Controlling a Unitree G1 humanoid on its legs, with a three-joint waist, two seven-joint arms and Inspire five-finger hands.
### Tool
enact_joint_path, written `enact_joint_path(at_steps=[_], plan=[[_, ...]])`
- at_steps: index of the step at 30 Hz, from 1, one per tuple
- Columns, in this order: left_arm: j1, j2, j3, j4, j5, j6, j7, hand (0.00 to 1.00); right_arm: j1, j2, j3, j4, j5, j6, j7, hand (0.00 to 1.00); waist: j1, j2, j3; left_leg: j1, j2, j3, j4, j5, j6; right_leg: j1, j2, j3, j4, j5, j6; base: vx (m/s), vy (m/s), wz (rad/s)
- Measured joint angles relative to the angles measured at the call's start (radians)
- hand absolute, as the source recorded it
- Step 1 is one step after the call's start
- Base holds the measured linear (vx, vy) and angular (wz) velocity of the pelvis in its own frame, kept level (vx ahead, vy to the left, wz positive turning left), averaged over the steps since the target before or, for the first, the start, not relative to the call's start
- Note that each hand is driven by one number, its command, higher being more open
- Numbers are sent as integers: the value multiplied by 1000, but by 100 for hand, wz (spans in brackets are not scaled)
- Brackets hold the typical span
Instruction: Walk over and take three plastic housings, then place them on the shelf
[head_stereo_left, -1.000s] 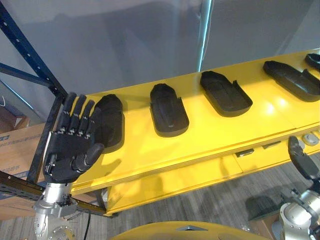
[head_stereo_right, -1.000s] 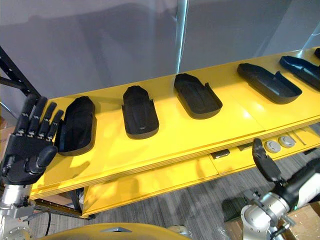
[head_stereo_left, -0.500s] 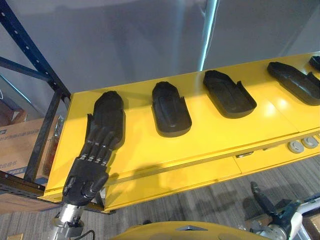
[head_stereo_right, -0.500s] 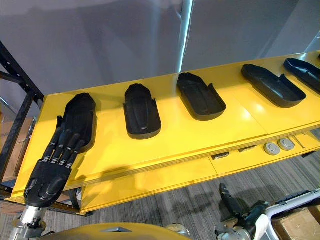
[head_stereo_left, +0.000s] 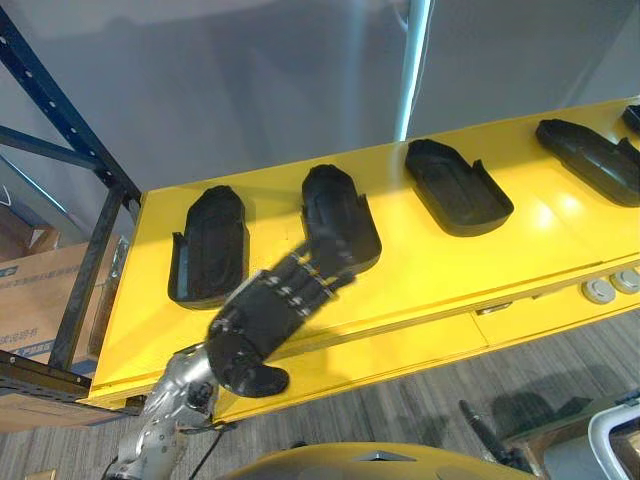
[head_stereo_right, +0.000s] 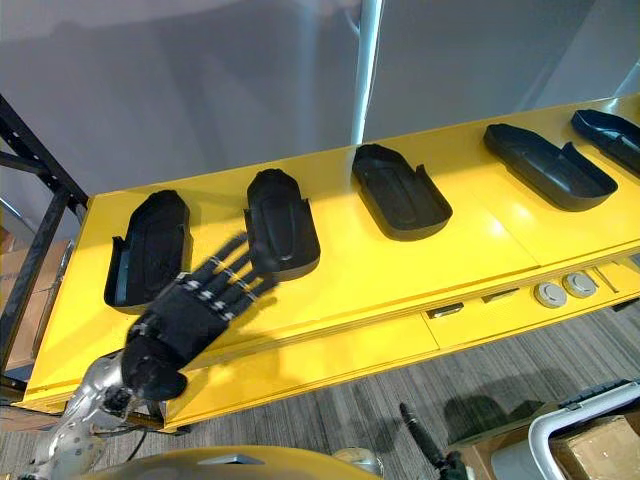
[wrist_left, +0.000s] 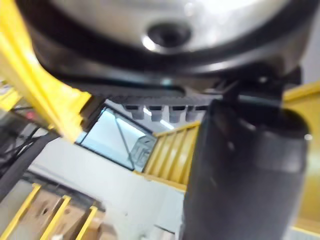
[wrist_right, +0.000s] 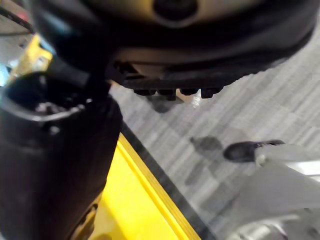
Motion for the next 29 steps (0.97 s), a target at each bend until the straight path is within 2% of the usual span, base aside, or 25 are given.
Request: enact_joint_path(at_steps=[2,4,6,9,13,15,17,18,19,22,24,25,27,29], plan=[[-3,4,-45,7,52,74,0,100,-4,2,9,7,4,32,30,100,1,-2,1,0,-1,1,0,0,-1,1,0,-1,-1,0,0,0,0,0],[-8,7,-93,39,100,115,-1,100,-10,2,20,13,19,44,44,100,1,-4,1,0,-1,2,0,-1,-1,4,0,-2,-7,0,0,0,0,0],[-19,16,-186,125,179,163,-2,100,-20,3,48,17,18,54,50,100,0,-9,1,0,-1,5,0,-1,-2,6,-1,-2,-15,1,2,0,0,0],[-33,16,-284,211,235,197,5,100,-44,3,69,27,19,61,56,100,-2,-19,3,-1,0,11,0,-2,-3,6,-1,-2,-19,2,3,0,0,0],[-44,-16,-306,288,286,200,52,100,-69,5,84,36,19,60,66,100,0,-32,6,0,-1,11,0,-3,-4,15,0,-3,-30,9,13,9,1,0],[-58,-40,-313,381,349,196,118,100,-80,10,84,36,20,57,67,100,-1,-38,3,0,0,13,0,-3,-5,16,1,-2,-30,10,14,18,-2,-1],[-64,-63,-308,523,433,187,245,100,-91,15,86,36,19,49,71,100,0,-43,-1,1,2,20,0,-3,-5,17,3,0,-31,10,14,30,-8,-4],[-64,-67,-303,559,446,185,280,100,-94,15,86,36,19,48,71,100,0,-44,-2,2,2,22,0,-3,-5,17,3,1,-32,10,14,0,0,0],[-63,-98,-257,621,468,137,387,100,-97,16,86,35,19,44,71,100,0,-47,0,2,2,24,0,-2,-6,18,3,0,-32,10,14,0,0,0],[-65,-162,-130,763,495,68,562,100,-97,26,86,36,18,44,70,100,4,-59,2,13,2,26,0,-3,-8,28,3,1,-33,10,14,-1,3,-1],[-64,-177,-20,902,583,-13,680,100,-92,43,83,36,18,49,66,100,3,-70,7,32,3,26,0,-3,-10,47,4,0,-34,9,13,0,0,0],[-64,-177,0,933,597,-26,706,100,-91,46,83,36,18,52,65,100,3,-71,9,36,3,26,0,-3,-10,52,4,-1,-34,9,13,0,0,0],[-64,-209,111,1065,651,-57,832,100,-83,60,79,37,18,67,63,100,5,-73,12,39,0,21,0,-3,-10,53,1,-5,-33,9,14,-47,20,5],[-62,-233,179,1138,681,-87,925,100,-76,82,49,38,19,69,63,100,6,-74,13,42,-2,15,0,-3,-10,58,0,-10,-32,9,14,-27,18,6]])
